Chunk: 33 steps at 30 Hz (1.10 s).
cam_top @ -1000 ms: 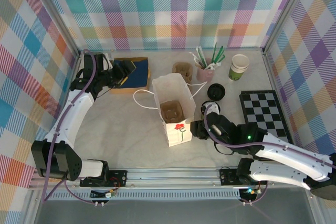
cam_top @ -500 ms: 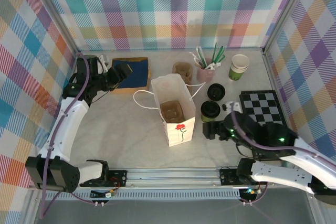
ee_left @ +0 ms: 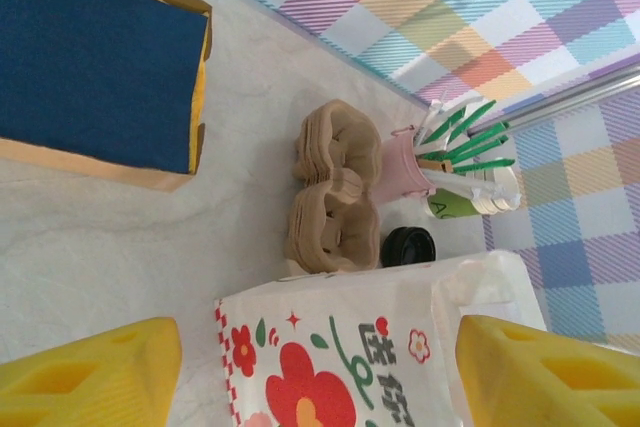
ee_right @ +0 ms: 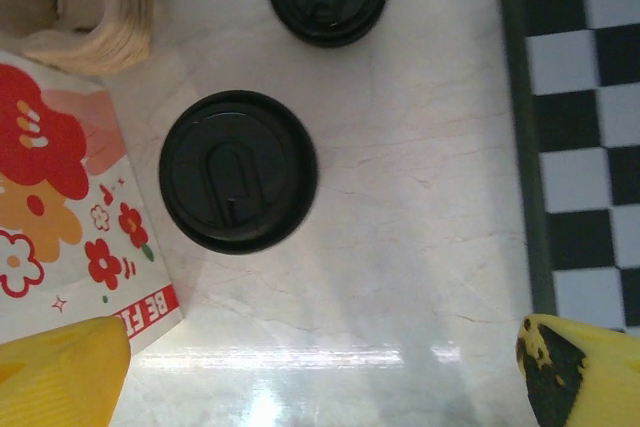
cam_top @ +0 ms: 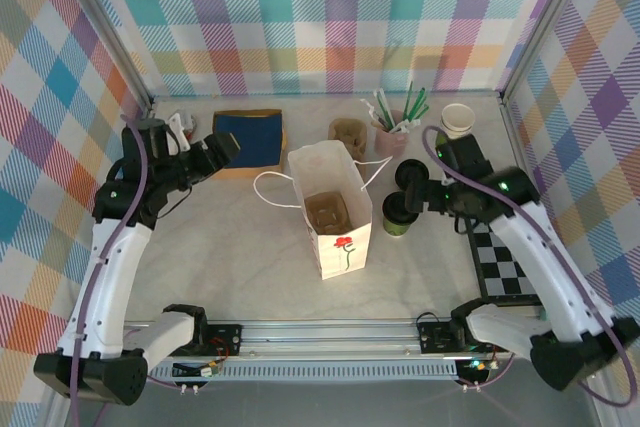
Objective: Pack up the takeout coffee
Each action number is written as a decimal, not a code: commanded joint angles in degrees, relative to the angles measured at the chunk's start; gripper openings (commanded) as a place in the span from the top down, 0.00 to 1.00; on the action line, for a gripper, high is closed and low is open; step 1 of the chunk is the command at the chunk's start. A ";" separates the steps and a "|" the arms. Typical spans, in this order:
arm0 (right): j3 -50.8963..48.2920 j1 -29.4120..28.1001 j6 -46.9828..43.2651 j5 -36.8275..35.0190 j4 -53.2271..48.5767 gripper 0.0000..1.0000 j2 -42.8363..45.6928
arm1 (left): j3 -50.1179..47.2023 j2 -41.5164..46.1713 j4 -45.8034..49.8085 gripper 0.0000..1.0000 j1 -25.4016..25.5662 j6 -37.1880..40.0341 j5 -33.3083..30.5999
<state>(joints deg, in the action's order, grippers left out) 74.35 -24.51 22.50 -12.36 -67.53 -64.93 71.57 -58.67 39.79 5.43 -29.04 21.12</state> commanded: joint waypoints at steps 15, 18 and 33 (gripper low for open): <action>1.96 1.05 -9.36 8.28 6.52 0.01 -16.82 | -4.51 4.36 5.91 0.27 -0.68 3.99 -2.93; 1.30 1.05 -9.43 8.73 7.12 0.01 -18.36 | -4.60 4.27 5.91 0.27 -0.67 4.17 -3.02; 0.49 1.05 -10.28 7.97 8.24 0.01 -23.66 | -5.22 4.01 6.44 0.26 -0.66 5.22 -4.34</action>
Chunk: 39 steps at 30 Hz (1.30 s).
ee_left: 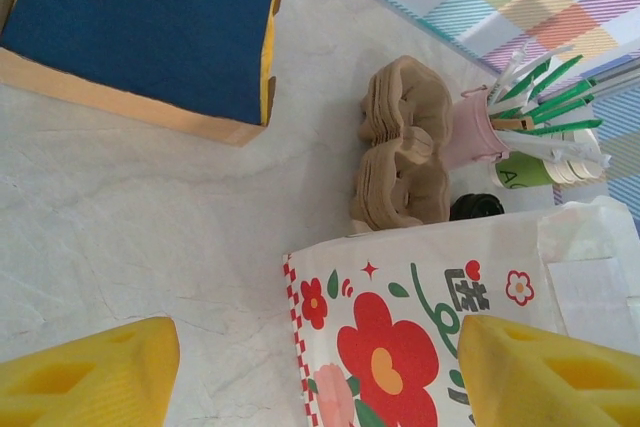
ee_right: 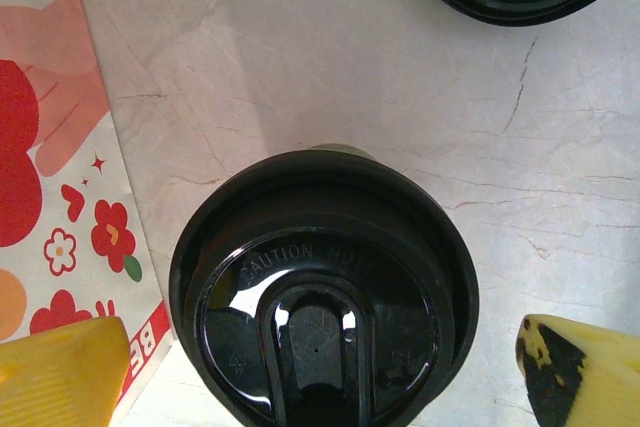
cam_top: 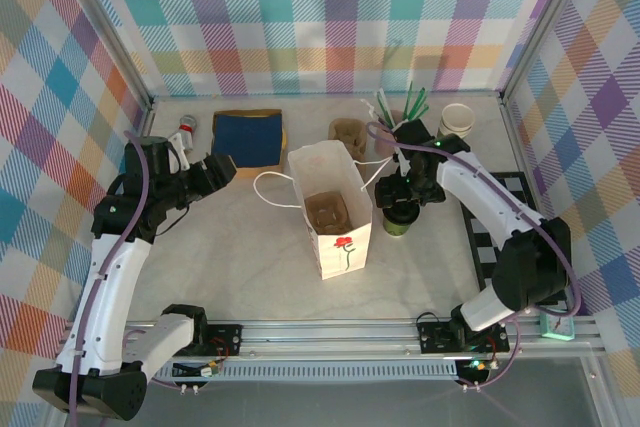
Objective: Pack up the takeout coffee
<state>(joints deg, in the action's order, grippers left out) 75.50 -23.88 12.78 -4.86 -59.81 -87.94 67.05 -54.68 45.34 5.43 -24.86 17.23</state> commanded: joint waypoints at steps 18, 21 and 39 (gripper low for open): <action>-2.86 0.29 -0.01 -0.15 1.46 0.01 -1.71 | -0.43 -0.26 1.49 0.26 -0.66 1.68 -1.59; -2.80 0.24 0.26 0.03 1.47 0.01 -1.20 | -0.30 -0.17 1.59 0.26 -0.68 1.66 -1.59; -2.83 -0.91 2.25 -1.35 0.75 0.01 -0.22 | 0.40 -0.11 2.01 0.26 -0.67 1.84 -1.85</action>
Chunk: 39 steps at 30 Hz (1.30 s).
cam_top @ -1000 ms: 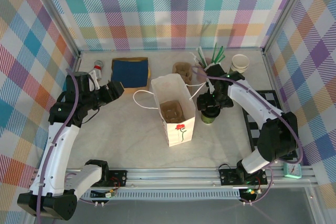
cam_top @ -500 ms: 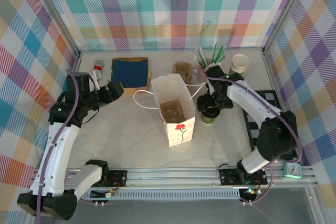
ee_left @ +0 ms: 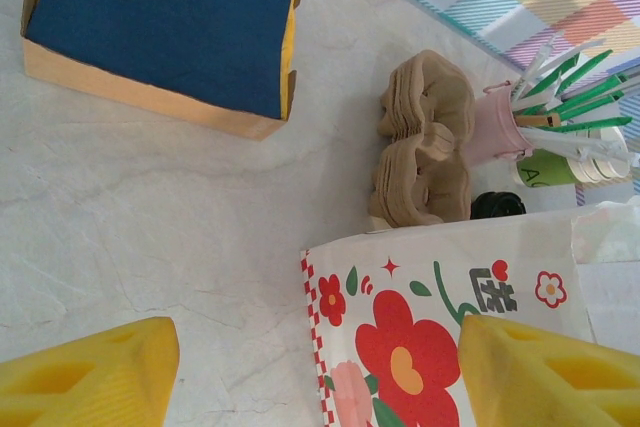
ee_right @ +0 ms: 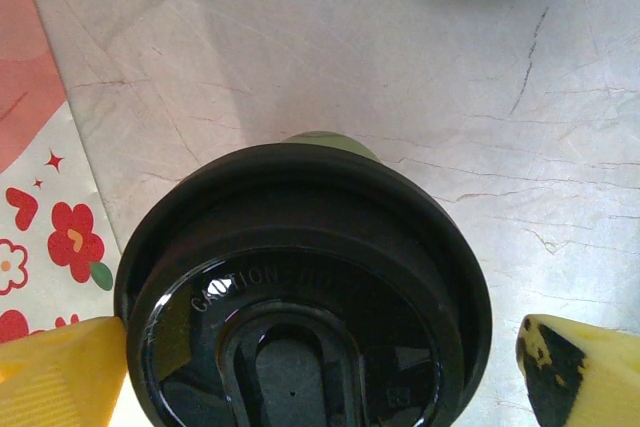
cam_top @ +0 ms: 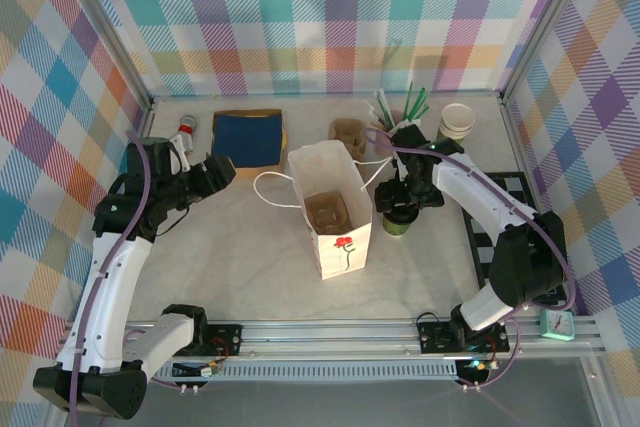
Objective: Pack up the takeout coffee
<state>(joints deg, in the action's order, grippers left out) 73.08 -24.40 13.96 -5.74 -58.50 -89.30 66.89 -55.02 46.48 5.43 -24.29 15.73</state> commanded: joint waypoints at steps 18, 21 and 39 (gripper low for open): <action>1.22 -1.49 2.02 -0.32 -2.41 0.01 2.76 | 1.48 0.40 1.18 0.26 -0.69 1.28 -0.28; 0.99 -2.43 2.70 -0.92 -2.39 0.01 1.71 | 1.64 0.36 1.46 0.26 -0.68 1.44 -0.52; 1.04 -3.31 3.72 -4.52 -3.16 0.01 0.53 | 2.28 -0.27 1.86 0.25 -0.68 1.97 -1.05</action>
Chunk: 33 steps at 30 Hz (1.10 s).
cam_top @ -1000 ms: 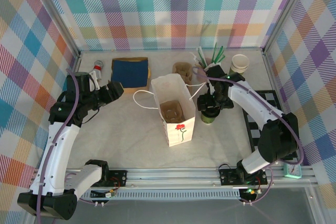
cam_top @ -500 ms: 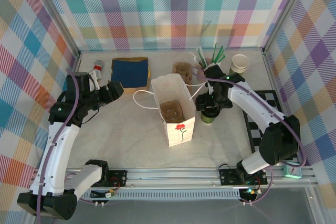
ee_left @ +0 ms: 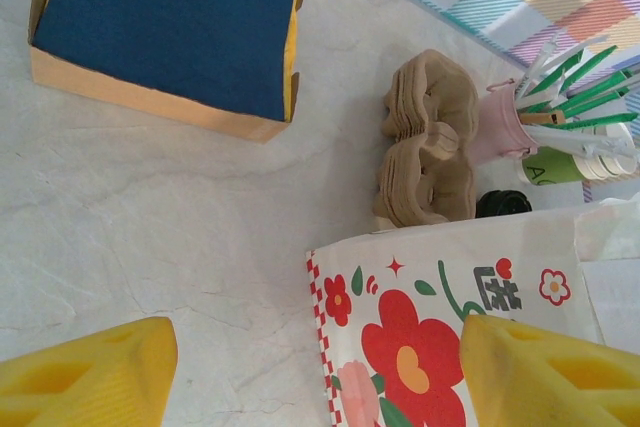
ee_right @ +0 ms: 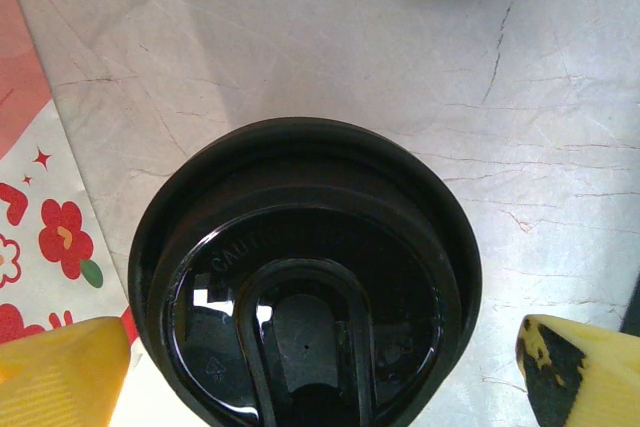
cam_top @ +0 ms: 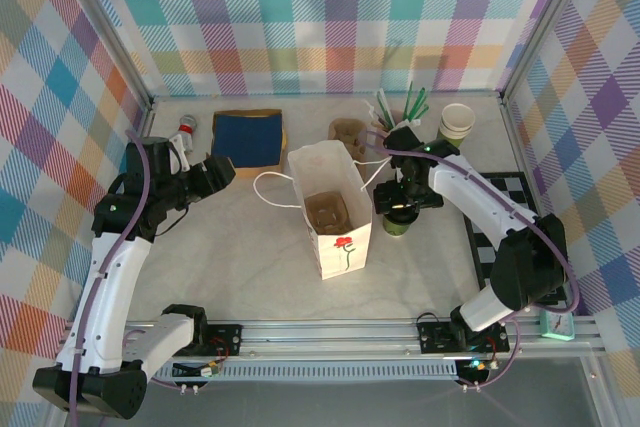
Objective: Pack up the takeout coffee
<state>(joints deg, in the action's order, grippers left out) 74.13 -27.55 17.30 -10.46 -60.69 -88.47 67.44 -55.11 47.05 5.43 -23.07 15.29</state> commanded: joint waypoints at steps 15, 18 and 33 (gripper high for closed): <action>-2.19 -0.31 0.17 1.49 1.22 0.01 -1.14 | 1.91 -0.08 1.82 0.25 -0.64 0.98 -1.04; -2.45 -0.29 0.08 1.49 1.51 0.01 -1.70 | 1.99 -0.08 1.91 0.25 -0.65 1.05 -1.07; -3.99 -0.31 -0.18 1.41 4.33 0.01 -3.79 | 1.31 0.09 1.64 0.25 -0.66 1.01 -1.23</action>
<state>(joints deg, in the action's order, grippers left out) 70.57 -27.57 17.28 -9.78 -57.39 -91.37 67.75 -55.37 48.14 5.43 -22.85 14.24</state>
